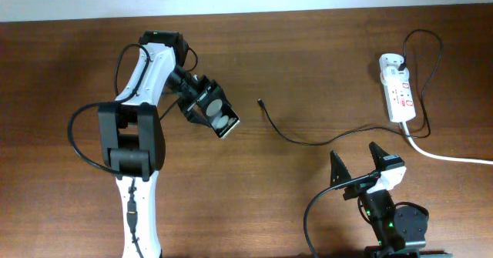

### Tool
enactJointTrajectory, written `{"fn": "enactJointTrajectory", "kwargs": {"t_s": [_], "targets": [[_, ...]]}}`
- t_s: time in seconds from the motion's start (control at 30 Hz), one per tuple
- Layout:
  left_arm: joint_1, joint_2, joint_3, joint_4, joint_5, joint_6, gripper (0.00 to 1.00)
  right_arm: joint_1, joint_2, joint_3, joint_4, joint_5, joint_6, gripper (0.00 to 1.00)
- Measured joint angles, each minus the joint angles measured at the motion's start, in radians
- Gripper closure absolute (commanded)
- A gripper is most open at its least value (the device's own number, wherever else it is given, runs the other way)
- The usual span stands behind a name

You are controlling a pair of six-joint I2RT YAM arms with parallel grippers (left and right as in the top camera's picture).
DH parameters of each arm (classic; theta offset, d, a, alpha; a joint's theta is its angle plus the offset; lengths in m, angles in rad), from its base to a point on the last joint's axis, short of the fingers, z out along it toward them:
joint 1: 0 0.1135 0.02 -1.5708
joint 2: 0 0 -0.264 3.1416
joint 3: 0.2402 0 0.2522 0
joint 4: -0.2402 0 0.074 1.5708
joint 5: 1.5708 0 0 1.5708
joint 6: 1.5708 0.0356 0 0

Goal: Plug charger to phone and switch on socket

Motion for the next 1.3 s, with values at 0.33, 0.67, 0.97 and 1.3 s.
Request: {"fn": "enactJointTrajectory", "kwargs": {"t_s": [0.33,0.67,0.97,1.3], "targets": [[-0.043,0.000,0.000,0.129,-0.051,-0.046,1.00,0.000,0.000,0.000,-0.009,-0.454,0.640,0.01],[-0.060,0.000,0.000,0.210,-0.114,-0.106,1.00,0.039,0.037,0.000,0.141,-0.505,0.704,0.02],[-0.083,0.000,0.003,0.227,-0.117,-0.144,1.00,0.393,1.006,0.460,0.146,-0.227,0.411,0.01],[-0.083,0.000,0.003,0.207,-0.084,-0.156,1.00,0.539,1.691,0.877,0.187,0.057,0.399,0.15]]}}
